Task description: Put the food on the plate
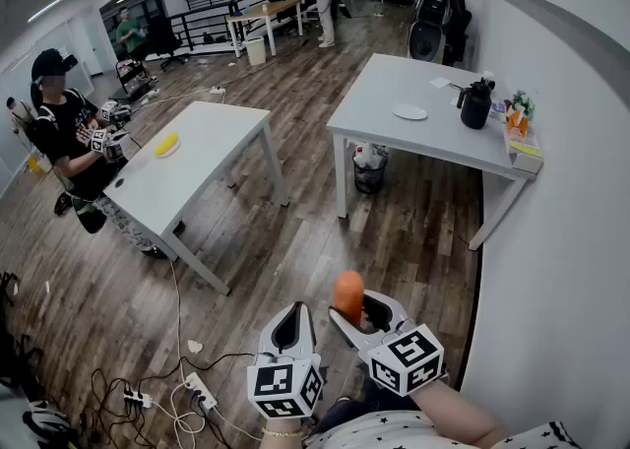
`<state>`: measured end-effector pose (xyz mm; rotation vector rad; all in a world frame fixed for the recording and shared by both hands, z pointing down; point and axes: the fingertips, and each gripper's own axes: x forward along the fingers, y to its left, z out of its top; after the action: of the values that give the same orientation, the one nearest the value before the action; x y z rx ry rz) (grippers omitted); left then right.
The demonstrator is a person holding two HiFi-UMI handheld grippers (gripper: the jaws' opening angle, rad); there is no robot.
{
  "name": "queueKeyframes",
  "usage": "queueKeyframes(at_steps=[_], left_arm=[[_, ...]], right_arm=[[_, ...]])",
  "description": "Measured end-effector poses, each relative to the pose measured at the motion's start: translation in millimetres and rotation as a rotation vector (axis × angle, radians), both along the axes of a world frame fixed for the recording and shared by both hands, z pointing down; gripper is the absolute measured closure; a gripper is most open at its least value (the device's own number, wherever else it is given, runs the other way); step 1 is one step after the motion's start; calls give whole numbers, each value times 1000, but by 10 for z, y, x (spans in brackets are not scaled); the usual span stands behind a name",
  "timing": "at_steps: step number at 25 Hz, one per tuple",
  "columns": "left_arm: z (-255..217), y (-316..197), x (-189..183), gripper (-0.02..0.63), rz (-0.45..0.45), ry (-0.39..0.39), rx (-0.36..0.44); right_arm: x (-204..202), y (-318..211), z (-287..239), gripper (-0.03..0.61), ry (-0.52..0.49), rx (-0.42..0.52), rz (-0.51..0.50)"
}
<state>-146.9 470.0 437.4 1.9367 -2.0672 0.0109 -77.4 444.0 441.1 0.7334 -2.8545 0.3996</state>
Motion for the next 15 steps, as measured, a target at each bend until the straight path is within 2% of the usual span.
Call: queueKeyframes(at_steps=[5, 15], left_arm=[[13, -651, -62, 606, 43, -22, 8], [-160, -2916, 380, 606, 120, -24, 49]], right_arm=[[-46, -605, 21, 365, -33, 0, 38], [442, -2815, -123, 365, -22, 45, 111]])
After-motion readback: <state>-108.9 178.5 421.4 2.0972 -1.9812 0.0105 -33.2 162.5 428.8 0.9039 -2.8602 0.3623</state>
